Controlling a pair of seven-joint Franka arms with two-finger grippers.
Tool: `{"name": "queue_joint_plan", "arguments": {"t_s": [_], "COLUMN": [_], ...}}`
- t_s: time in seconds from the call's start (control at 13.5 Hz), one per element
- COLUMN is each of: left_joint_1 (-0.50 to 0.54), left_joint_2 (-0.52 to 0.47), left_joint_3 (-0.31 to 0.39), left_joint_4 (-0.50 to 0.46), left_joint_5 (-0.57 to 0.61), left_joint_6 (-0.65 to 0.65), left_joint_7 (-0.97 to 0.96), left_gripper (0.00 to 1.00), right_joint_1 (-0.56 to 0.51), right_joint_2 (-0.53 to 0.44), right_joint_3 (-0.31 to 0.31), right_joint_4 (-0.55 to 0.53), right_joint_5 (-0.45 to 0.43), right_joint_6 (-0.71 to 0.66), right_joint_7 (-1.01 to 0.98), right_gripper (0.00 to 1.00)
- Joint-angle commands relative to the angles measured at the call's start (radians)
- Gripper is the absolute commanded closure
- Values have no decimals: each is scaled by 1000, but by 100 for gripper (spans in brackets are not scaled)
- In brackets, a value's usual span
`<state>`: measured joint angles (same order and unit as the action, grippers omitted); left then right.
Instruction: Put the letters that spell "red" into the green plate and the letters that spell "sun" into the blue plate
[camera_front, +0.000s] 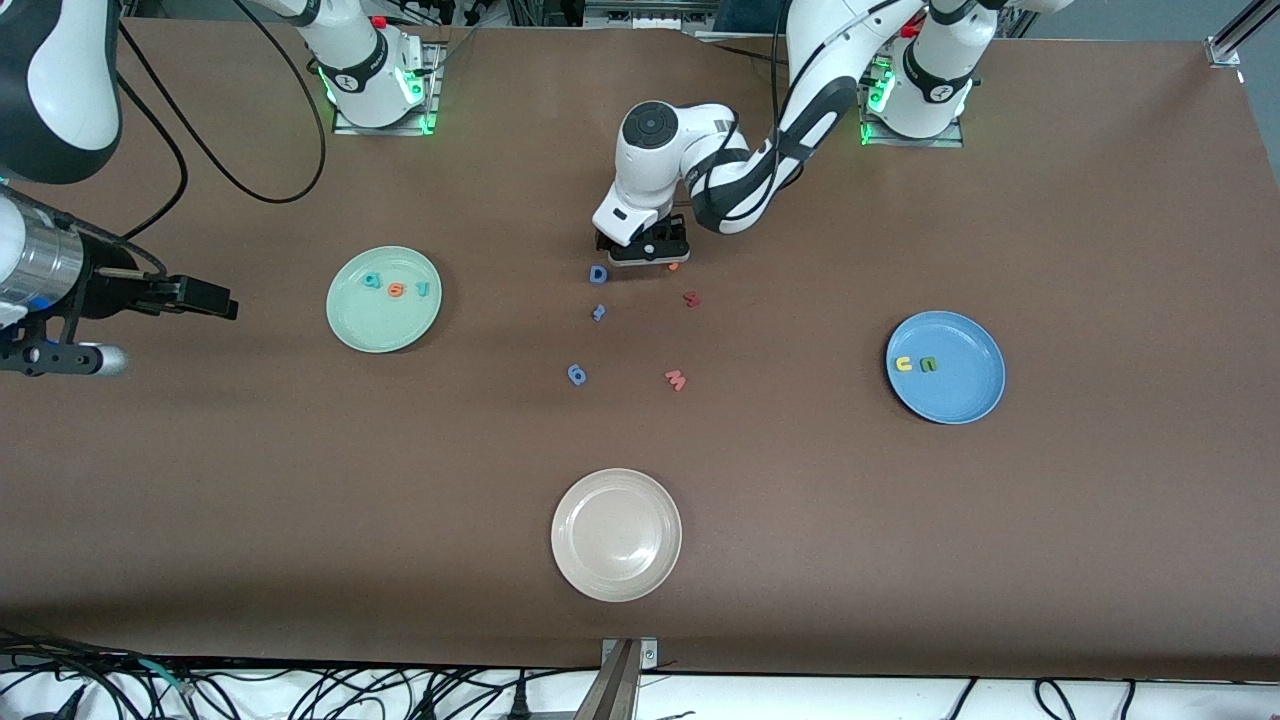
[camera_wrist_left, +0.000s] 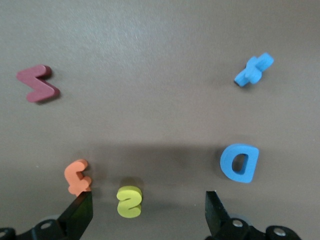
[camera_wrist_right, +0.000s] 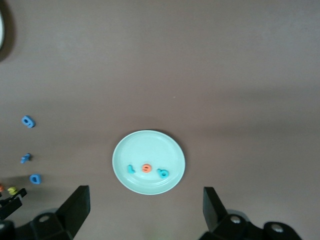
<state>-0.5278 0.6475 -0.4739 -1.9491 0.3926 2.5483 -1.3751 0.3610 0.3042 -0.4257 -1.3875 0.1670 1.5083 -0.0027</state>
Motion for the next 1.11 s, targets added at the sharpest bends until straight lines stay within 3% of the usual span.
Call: {"name": "queue_joint_plan", "arguments": {"t_s": [0.0,0.15,0.37,1.04], "left_joint_1": [-14,-15,-15,-11], "left_joint_2": [23,23,24,46], "left_joint_3": [0,0,1,-2], "left_joint_4": [27,27,27,27], "left_joint_5": [38,38,38,186], "left_joint_6": [-3,-3,-3,-3], "left_joint_7": [-27,-27,-27,-139], "left_gripper": [1,1,1,0], "right_joint_1": [-198,-319,-491,-505], "right_joint_2": [1,-13,-14,-16], "right_joint_3": [234,408,601,608], "right_joint_4": [48,45,45,44], "right_joint_5": [-78,-182,-198,-207], "right_joint_6": [-17,-19,-19,-22], "right_joint_7": [1,1,4,9], "right_gripper": [0,0,0,0]}}
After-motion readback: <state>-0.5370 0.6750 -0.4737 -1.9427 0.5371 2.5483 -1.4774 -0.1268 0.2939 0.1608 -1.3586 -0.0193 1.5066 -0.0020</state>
